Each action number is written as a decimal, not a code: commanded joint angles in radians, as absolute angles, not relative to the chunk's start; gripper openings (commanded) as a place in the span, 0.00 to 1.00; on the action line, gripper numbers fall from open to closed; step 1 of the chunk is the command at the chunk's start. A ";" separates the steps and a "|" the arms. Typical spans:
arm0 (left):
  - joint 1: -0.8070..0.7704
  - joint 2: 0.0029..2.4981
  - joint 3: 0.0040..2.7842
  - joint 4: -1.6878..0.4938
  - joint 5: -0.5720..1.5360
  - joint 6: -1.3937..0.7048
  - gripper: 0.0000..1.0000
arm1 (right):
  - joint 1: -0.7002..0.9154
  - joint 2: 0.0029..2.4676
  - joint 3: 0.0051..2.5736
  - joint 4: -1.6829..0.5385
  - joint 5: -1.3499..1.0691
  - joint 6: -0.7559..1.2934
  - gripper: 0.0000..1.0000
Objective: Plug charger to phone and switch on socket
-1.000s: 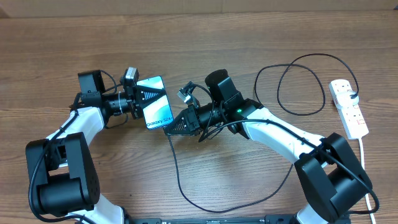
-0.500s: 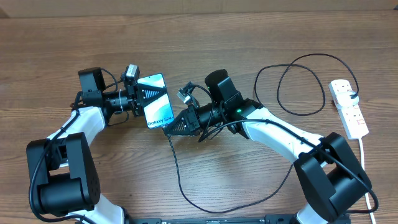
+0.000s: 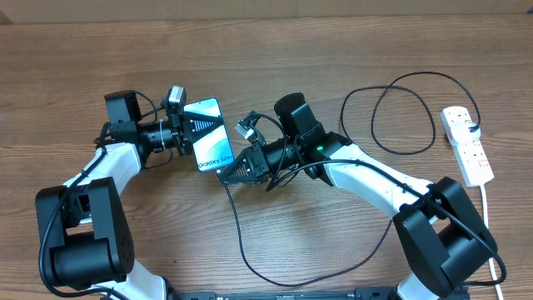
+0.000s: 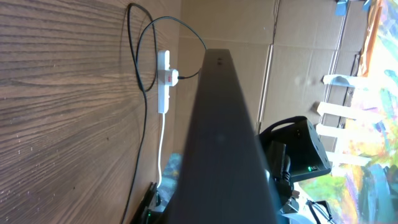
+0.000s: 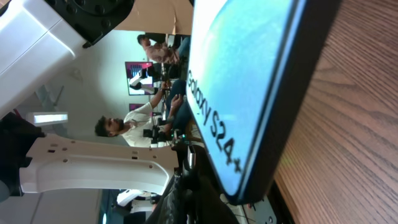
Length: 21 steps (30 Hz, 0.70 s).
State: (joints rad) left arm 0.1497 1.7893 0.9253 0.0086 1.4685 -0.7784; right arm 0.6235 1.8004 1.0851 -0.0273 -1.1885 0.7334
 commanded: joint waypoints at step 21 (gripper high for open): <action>0.141 1.758 0.947 0.005 1.485 -0.878 0.04 | 0.629 1.795 1.108 0.023 -1.206 0.780 0.04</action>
State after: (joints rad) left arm 0.1497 1.7893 0.9253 0.0032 1.4647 -0.8658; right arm 0.6235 1.8004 1.0851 -0.0002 -1.1942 0.7460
